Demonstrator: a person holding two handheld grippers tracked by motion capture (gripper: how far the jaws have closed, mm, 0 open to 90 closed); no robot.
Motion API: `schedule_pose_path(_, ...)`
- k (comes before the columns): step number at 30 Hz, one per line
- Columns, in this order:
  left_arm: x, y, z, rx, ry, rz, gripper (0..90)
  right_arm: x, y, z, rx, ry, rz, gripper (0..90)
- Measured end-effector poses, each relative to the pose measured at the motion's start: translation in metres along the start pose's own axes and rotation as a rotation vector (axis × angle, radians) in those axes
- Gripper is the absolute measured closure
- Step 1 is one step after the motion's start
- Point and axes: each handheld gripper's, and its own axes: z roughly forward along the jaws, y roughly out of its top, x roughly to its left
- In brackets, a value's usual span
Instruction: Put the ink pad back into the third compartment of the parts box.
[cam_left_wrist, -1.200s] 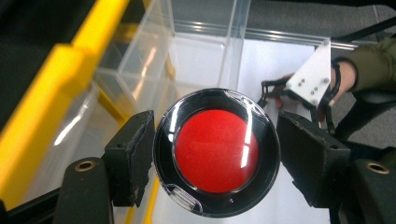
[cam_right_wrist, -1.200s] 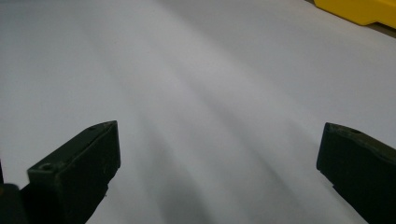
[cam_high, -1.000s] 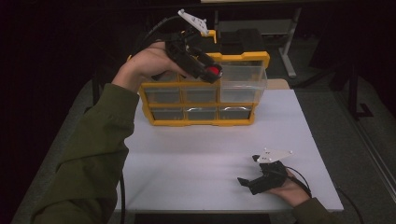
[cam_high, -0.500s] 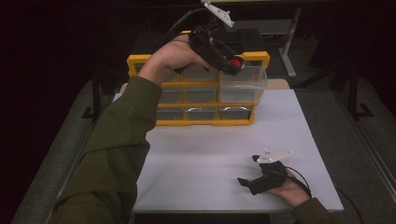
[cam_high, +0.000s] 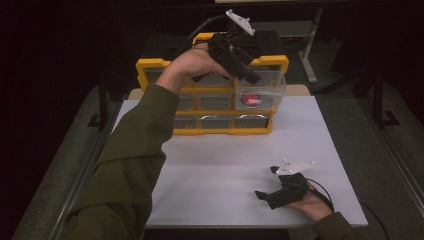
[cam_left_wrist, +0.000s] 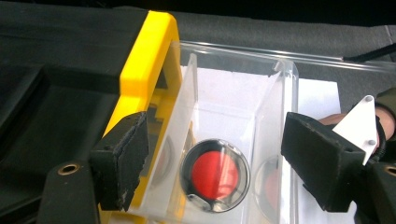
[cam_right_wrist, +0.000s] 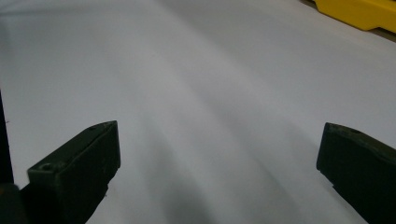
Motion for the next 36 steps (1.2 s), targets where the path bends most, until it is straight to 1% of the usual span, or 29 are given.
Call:
schedule_pose_path(3,-0.002,-0.009,-0.01,-0.014,0.007,-0.005,22.1,0.0,0.0,0.0,-0.001,-0.002,0.003,0.0)
schedule_pose_path(6,-0.004,-0.018,-0.02,-0.028,0.007,-0.018,21.2,0.0,0.0,0.0,0.001,-0.003,0.003,0.0)
schedule_pose_path(10,-0.009,-0.033,-0.035,-0.051,0.025,-0.024,19.4,-0.001,0.0,0.001,0.005,-0.005,0.002,0.0)
schedule_pose_path(13,-0.013,-0.045,-0.042,-0.06,0.032,-0.031,18.8,-0.001,0.0,0.001,0.006,-0.008,0.004,0.0)
schedule_pose_path(16,-0.016,-0.056,-0.047,-0.057,0.04,-0.038,17.7,-0.001,0.0,0.001,0.009,-0.01,0.003,0.0)
schedule_pose_path(17,-0.018,-0.061,-0.049,-0.061,0.044,-0.048,17.2,-0.001,0.0,0.001,0.009,-0.01,0.004,0.0)
schedule_pose_path(24,-0.027,-0.088,-0.055,-0.073,0.066,-0.065,14.8,-0.001,0.0,0.002,0.011,-0.013,0.004,0.0)
schedule_pose_path(27,-0.032,-0.104,-0.056,-0.083,0.077,-0.072,14.1,-0.001,0.0,0.002,0.012,-0.013,0.004,0.0)
schedule_pose_path(32,-0.04,-0.13,-0.054,-0.106,0.101,-0.102,13.0,-0.001,0.0,0.002,0.014,-0.012,0.003,0.0)
schedule_pose_path(36,-0.046,-0.15,-0.051,-0.106,0.108,-0.115,12.6,-0.001,0.0,0.003,0.016,-0.012,0.005,0.0)
